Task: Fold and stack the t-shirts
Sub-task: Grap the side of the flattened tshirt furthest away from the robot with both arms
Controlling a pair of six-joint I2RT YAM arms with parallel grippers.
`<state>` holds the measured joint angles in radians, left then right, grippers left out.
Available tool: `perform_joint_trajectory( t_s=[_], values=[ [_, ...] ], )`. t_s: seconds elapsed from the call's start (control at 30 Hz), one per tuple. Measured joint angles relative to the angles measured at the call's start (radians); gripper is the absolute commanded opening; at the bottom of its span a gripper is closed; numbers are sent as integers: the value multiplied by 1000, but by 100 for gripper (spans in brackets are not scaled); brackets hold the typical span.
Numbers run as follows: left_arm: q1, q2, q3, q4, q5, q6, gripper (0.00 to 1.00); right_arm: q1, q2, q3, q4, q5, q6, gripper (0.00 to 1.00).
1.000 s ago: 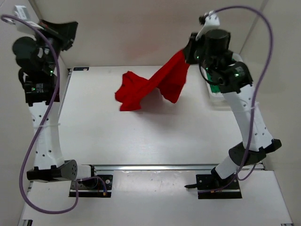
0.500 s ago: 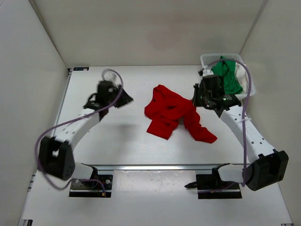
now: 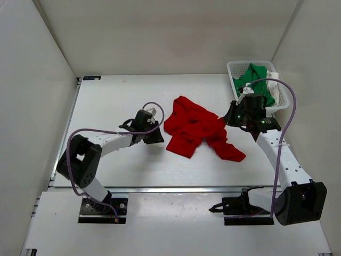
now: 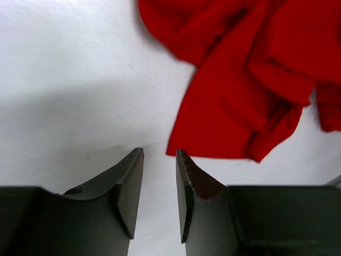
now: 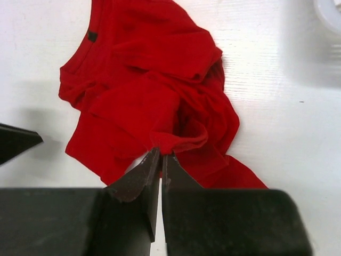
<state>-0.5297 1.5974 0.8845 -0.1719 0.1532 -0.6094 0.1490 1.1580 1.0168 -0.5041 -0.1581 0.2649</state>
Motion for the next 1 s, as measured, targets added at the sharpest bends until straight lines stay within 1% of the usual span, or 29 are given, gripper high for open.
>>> perform_joint_trajectory(
  t_s=[0.13,0.2,0.4,0.53,0.67,0.8,1.0],
  values=[
    [-64,18,-22,2,-13,9,46,-1,5,-23,14,-28,2,0],
    [-89,36,-20,9,-13,16,45,0,5,-31,22,-39,2,0],
    [-121,101,9,4,-60,32,47,0,1,-49,38,-60,2,0],
    [-136,104,13,6,-98,36,51,-1,-12,-51,48,-72,2,1],
    [-151,107,16,14,-118,37,51,-1,-23,-54,51,-73,2,0],
    [-184,129,41,14,-164,41,45,-1,-24,-57,56,-80,5,0],
    [-214,145,58,14,-204,44,40,-1,-29,-60,65,-91,8,1]
  ],
)
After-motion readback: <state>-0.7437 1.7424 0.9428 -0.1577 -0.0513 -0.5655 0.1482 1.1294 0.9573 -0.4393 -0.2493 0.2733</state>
